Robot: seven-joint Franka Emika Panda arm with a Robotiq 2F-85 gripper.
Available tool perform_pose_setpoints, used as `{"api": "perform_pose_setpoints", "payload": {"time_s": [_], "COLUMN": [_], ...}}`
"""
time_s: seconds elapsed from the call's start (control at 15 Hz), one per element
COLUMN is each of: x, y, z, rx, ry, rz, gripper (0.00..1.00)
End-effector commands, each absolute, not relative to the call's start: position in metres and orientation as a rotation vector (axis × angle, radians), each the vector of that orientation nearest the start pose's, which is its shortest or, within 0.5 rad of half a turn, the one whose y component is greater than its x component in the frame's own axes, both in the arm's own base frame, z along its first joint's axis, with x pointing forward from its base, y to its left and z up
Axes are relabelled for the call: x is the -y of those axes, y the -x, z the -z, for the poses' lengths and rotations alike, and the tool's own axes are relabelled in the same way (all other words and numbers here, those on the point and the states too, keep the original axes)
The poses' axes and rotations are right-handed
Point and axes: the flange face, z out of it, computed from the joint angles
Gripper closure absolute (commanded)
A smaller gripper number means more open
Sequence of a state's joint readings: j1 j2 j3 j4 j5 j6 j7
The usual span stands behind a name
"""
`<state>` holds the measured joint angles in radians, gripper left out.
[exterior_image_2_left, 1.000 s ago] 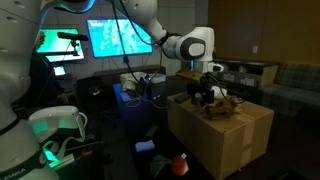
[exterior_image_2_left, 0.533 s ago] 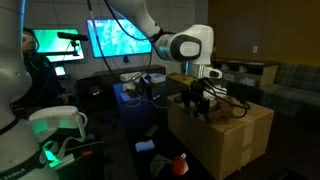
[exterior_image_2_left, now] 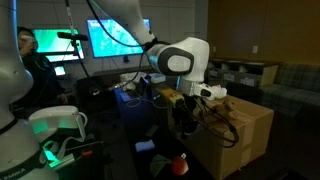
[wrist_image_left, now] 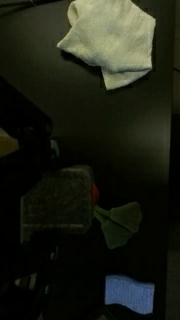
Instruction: Swap the things on the box with the things on the table
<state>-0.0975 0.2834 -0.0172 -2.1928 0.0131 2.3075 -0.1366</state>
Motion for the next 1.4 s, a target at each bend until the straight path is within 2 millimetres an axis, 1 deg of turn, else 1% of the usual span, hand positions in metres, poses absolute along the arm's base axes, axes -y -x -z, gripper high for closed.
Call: {"api": "perform_pose_setpoints", "payload": {"time_s": [0.0, 0.2, 0.4, 0.67, 0.8, 1.13, 1.33], "x": [0.063, 0.062, 0.063, 0.065, 0.069, 0.084, 0.097], "y": [-0.529, -0.528, -0.516, -0.498, -0.494, -0.495, -0.496], "z": [-0.249, -0.235, -0.210, -0.167, -0.143, -0.083, -0.053], "rx": [0.008, 0.014, 0.009, -0.020, -0.056, -0.166, -0.237], "ry": [3.075, 3.056, 3.043, 3.023, 3.032, 3.047, 3.043], "rz": [-0.176, -0.209, -0.286, -0.388, -0.390, -0.357, -0.366], "gripper": [0.66, 0.66, 0.66, 0.66, 0.66, 0.66, 0.66]}}
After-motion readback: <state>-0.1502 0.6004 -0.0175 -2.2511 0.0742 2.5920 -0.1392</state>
